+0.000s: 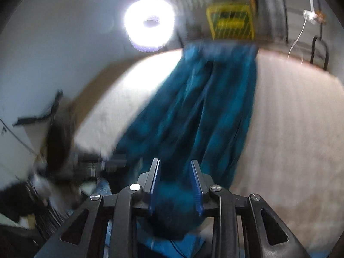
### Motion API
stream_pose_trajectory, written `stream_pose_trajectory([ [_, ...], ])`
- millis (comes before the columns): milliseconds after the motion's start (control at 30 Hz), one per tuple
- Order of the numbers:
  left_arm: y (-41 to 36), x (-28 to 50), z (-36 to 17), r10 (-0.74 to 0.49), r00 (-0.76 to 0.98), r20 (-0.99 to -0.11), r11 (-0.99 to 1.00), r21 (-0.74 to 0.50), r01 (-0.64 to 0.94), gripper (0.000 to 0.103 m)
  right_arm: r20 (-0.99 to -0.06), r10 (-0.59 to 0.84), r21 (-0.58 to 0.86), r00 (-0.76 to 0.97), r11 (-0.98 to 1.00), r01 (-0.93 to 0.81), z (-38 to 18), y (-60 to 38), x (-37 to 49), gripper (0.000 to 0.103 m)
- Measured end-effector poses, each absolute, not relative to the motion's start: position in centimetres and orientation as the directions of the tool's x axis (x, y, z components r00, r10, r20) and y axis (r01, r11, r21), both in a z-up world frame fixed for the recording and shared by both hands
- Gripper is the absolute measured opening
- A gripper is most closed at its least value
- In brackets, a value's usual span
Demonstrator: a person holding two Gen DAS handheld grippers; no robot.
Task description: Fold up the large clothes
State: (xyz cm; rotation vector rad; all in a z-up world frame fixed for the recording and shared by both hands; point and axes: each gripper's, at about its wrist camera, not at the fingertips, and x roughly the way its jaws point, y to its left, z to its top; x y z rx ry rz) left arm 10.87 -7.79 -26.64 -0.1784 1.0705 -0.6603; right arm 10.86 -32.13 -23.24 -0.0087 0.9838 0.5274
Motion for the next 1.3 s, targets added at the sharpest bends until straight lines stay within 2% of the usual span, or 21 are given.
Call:
stream_pose_trajectory([
  [100,-10.1,9.3,-27.5,-0.548,0.338,-0.765,0.806,-0.373,0.460,0.012,-0.874,0.309,0.101,0.374,0.871,-0.481,-28.2,-30.6,8.6,0.024],
  [167,-10.6,7.9,-27.5,-0.521,0.383,-0.763,0.811,-0.301,0.502,0.013,-0.892,0.291,0.101,0.347,0.875,-0.474,-29.9,-31.3,7.4,0.024],
  [300,-8.3,7.0,-26.4,-0.551,0.324,-0.769,0.787,-0.351,0.507,0.014,-0.882,0.308,0.112,0.356,0.871,-0.478,-28.5,-33.2,6.0,0.026],
  [333,-7.4,7.0,-25.9,-0.561,0.319,-0.764,0.787,-0.374,0.491,0.015,-0.870,0.333,0.139,0.363,0.873,-0.468,-27.8,-34.0,5.6,0.034],
  [367,-5.6,6.7,-25.2,-0.590,0.317,-0.743,0.782,-0.427,0.455,0.027,-0.859,0.351,0.159,0.374,0.876,-0.456,-27.2,-34.7,5.5,0.041],
  [400,-4.3,6.5,-25.0,-0.608,0.317,-0.728,0.777,-0.464,0.425,0.053,-0.844,0.367,0.177,0.392,0.880,-0.442,-26.6,-35.8,5.5,0.044],
  [433,-2.9,6.4,-24.7,-0.620,0.324,-0.714,0.775,-0.496,0.391,0.064,-0.829,0.382,0.197,0.407,0.883,-0.427,-26.1,-36.8,5.4,0.048],
  [467,-1.2,6.2,-24.7,-0.638,0.338,-0.692,0.768,-0.541,0.343,0.068,-0.816,0.403,0.232,0.415,0.885,-0.403,-25.8,-37.8,5.5,0.050],
  [533,0.4,6.4,-25.1,-0.645,0.335,-0.687,0.764,-0.582,0.277,0.068,-0.797,0.438,0.304,0.416,0.886,-0.350,-26.0,-39.1,6.5,0.051],
  [667,3.2,7.9,-27.5,-0.677,0.322,-0.662,0.721,-0.684,0.111,0.068,-0.754,0.525,0.469,0.395,0.851,-0.236,-27.2,-41.3,9.1,0.061],
  [767,3.6,8.8,-29.0,-0.717,0.297,-0.630,0.669,-0.742,0.041,0.068,-0.744,0.563,0.528,0.359,0.826,-0.200,-28.6,-41.2,10.5,0.061],
  [967,0.6,9.8,-30.5,-0.759,0.201,-0.619,0.641,-0.764,0.072,0.068,-0.726,0.630,0.602,0.276,0.776,-0.188,-31.2,-40.1,11.3,0.060],
  [1133,-0.8,9.6,-30.0,-0.753,0.196,-0.628,0.654,-0.746,0.123,0.067,-0.703,0.672,0.636,0.233,0.741,-0.217,-32.1,-39.3,11.1,0.059],
  [1233,-1.4,9.8,-29.9,-0.737,0.189,-0.648,0.674,-0.724,0.145,0.057,-0.682,0.701,0.666,0.206,0.713,-0.221,-32.5,-38.7,10.9,0.059],
  [1300,-1.6,9.8,-29.8,-0.718,0.192,-0.669,0.695,-0.702,0.155,0.043,-0.683,0.705,0.663,0.191,0.708,-0.243,-32.5,-37.8,11.0,0.058],
])
